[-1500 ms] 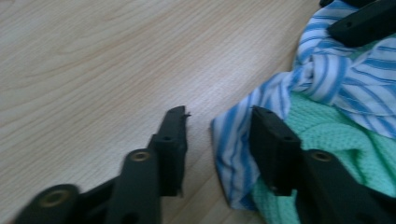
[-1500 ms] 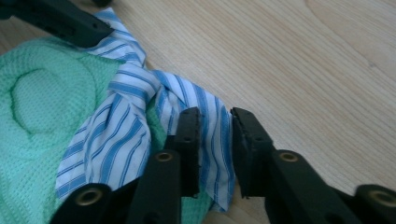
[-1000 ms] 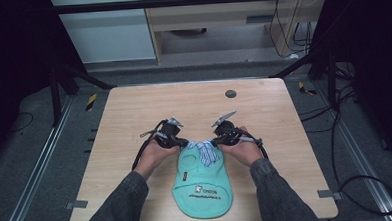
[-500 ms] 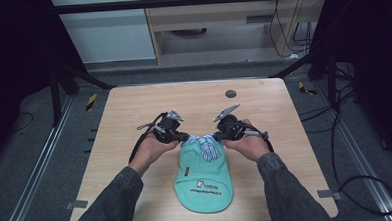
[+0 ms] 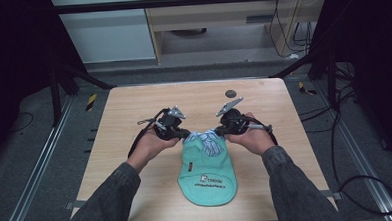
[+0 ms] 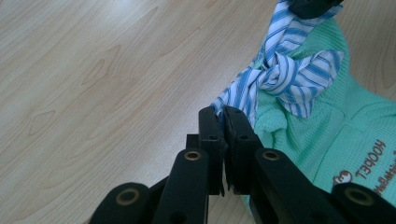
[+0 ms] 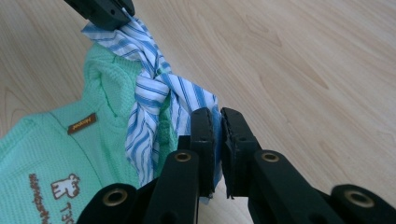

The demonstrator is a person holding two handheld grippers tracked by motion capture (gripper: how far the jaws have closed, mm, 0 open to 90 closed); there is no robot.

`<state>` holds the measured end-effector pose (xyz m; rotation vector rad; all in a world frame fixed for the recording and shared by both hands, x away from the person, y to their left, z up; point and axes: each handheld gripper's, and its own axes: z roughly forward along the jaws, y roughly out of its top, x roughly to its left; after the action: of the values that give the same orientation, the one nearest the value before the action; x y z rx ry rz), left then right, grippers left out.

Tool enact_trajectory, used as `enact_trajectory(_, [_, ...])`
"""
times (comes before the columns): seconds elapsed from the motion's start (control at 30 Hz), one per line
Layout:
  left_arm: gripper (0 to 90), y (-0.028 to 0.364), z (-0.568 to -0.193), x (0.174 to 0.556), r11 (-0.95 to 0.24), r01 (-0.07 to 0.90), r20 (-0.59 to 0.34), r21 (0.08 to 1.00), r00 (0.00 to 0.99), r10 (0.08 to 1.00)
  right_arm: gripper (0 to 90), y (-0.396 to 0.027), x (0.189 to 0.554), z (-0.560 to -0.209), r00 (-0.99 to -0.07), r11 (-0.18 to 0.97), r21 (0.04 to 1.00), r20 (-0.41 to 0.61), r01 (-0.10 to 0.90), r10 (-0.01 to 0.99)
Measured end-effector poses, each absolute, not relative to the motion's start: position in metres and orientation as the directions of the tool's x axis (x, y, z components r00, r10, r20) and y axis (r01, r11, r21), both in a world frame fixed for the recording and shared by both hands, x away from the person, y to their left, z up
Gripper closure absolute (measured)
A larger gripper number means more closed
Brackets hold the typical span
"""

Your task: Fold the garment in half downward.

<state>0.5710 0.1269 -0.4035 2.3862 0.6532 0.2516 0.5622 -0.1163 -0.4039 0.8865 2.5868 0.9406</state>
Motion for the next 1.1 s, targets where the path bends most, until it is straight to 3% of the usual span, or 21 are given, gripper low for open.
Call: enact_trajectory(1.1, [86.7,0.111,-0.379,0.594,-0.701,0.348,0.079,0.622,0.863,0.499,83.4,-0.122,0.566,-0.382,-0.763,0.608,0.649,-0.064,0.458,0.643])
